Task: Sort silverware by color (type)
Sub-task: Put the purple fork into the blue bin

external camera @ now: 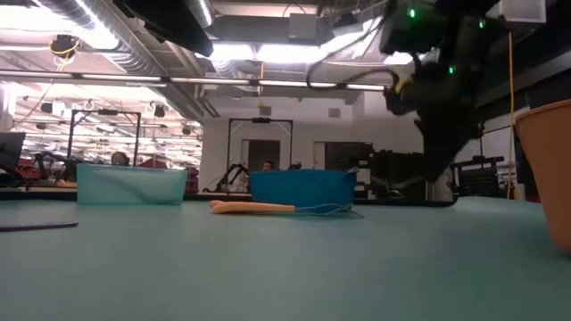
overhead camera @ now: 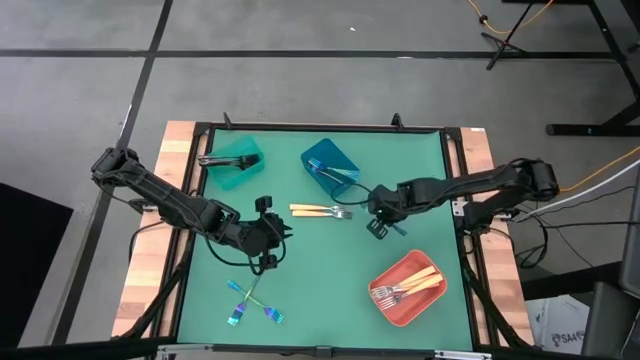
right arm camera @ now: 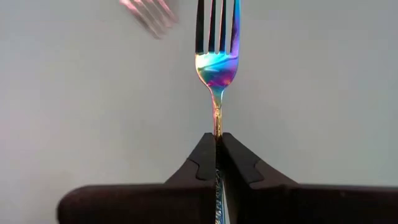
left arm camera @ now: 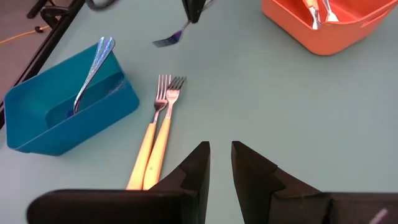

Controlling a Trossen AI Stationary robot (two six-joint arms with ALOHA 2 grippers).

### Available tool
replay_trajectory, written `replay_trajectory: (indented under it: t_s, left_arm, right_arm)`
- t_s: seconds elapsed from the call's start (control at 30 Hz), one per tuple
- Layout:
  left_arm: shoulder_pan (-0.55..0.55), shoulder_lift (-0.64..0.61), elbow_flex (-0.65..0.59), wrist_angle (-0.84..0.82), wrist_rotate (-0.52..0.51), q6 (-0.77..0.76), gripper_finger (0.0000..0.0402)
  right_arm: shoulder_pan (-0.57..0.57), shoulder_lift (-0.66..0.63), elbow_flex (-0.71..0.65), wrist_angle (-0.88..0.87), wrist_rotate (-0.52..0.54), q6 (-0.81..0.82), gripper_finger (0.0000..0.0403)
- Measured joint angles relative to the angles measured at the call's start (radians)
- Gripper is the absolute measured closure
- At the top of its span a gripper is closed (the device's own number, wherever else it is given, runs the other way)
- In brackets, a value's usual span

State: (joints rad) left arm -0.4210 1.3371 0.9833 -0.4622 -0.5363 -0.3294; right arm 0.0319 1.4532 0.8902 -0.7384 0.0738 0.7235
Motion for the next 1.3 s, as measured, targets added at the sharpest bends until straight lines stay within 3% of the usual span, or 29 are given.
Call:
replay_trajectory:
  t_s: [0.3,0.6,0.8,0.97,1.3]
  left_arm:
    - [0.0,0.0,0.0,0.0,-0.001,0.0,0.0342]
    - [0.0,0.0,0.0,0.0,-0.002,0.0,0.0342]
    - [0.0,0.0,0.0,0.0,-0.003,0.0,0.0342]
    - [0.0,0.0,0.0,0.0,-0.002,0.0,0.0342]
    - [0.0,0.0,0.0,-0.002,-0.002,0.0,0.0342]
  right_arm:
    - [-0.003,-0.007,0.229,-0.11,0.037,-0.193,0.0402]
    - [-0.113,0.025,0.424,-0.092,0.067,-0.363,0.0402]
    - [-0.203,0.118,0.528,-0.087,0.058,-0.471,0.0402]
    - [-0.266,0.23,0.598,-0.045,-0.031,-0.549,0.0402]
    - [-0.316,0.421,0.623,0.007,-0.067,-0.617,0.0402]
